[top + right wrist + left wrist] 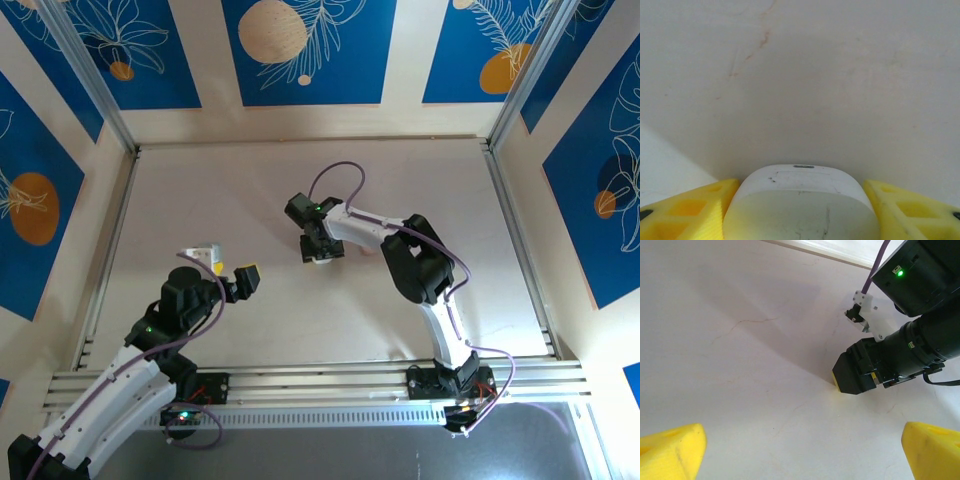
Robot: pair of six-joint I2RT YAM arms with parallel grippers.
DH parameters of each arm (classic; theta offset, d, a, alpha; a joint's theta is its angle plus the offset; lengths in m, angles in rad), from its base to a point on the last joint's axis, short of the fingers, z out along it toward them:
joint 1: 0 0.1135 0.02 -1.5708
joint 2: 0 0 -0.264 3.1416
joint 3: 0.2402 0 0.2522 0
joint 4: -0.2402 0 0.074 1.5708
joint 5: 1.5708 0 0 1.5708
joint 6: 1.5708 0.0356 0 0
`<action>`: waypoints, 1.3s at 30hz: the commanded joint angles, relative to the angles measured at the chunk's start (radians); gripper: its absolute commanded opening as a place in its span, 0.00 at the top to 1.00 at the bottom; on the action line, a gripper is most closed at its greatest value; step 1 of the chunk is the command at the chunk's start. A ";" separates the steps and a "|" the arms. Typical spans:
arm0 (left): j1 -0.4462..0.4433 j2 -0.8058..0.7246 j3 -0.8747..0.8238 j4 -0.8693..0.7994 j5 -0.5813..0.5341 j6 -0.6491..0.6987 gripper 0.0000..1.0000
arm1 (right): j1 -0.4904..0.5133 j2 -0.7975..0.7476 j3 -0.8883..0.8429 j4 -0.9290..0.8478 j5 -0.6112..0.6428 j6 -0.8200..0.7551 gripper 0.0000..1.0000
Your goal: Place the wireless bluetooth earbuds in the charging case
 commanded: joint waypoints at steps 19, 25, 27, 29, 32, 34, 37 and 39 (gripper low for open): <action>-0.006 0.065 0.003 0.072 0.087 0.010 0.00 | 0.010 -0.241 -0.177 0.063 -0.041 0.011 0.10; -0.006 0.043 0.029 0.062 0.110 -0.049 0.00 | 0.059 -0.419 -0.304 0.151 -0.078 -0.041 0.02; -0.007 0.020 0.036 0.054 0.121 -0.074 0.00 | 0.086 -0.487 -0.348 0.183 -0.078 -0.061 0.00; -0.008 -0.013 0.042 0.040 0.137 -0.100 0.00 | 0.108 -0.559 -0.390 0.209 -0.084 -0.070 0.01; -0.009 -0.067 0.056 0.008 0.151 -0.123 0.00 | 0.136 -0.665 -0.454 0.252 -0.099 -0.079 0.01; -0.009 -0.109 0.078 -0.033 0.148 -0.127 0.00 | 0.157 -0.745 -0.510 0.292 -0.110 -0.079 0.01; -0.011 -0.161 0.124 -0.105 0.125 -0.120 0.00 | 0.182 -0.849 -0.582 0.332 -0.117 -0.081 0.01; -0.012 -0.191 0.153 -0.146 0.109 -0.111 0.00 | 0.201 -0.919 -0.621 0.340 -0.104 -0.088 0.01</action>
